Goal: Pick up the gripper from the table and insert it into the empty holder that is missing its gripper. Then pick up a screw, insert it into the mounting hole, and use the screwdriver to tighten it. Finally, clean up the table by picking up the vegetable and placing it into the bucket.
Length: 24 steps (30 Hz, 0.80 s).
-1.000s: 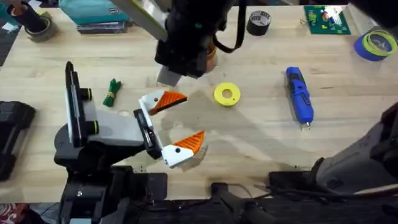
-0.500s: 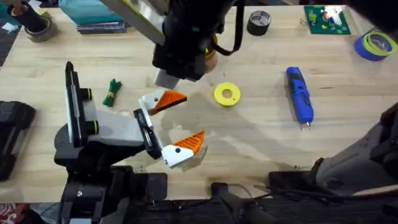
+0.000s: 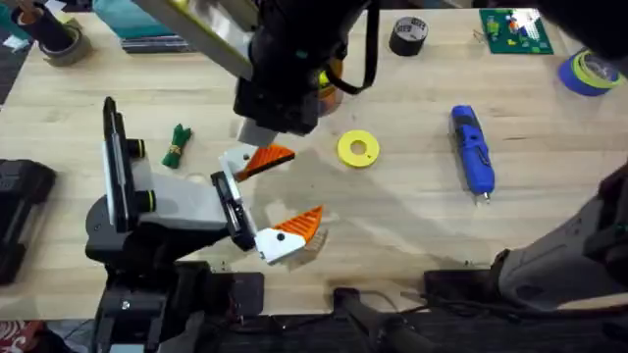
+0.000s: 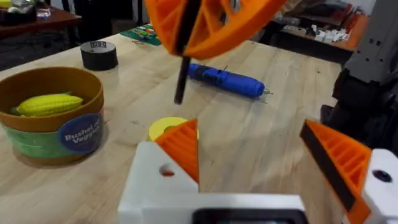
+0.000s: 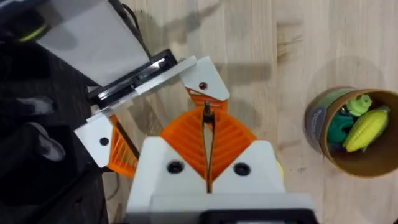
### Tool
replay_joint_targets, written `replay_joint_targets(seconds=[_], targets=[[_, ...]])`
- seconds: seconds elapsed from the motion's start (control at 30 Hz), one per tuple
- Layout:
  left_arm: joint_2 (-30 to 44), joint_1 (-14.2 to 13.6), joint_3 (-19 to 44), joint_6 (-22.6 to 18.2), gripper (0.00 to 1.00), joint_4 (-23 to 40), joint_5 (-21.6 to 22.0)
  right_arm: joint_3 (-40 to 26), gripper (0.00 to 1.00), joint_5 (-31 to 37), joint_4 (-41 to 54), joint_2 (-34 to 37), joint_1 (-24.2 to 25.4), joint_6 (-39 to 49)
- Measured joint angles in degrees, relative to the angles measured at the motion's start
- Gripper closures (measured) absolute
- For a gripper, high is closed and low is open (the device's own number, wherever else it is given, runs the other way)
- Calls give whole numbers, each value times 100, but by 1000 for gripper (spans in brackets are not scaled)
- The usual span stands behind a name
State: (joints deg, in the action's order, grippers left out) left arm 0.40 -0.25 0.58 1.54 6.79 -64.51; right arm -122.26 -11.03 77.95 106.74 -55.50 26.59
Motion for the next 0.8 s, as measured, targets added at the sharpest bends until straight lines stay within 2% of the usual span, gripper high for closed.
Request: replay_joint_targets(seconds=[0.8], targets=[[0, 0, 0, 0, 14, 0, 0, 0, 995, -10, 3, 159, -161, -66]])
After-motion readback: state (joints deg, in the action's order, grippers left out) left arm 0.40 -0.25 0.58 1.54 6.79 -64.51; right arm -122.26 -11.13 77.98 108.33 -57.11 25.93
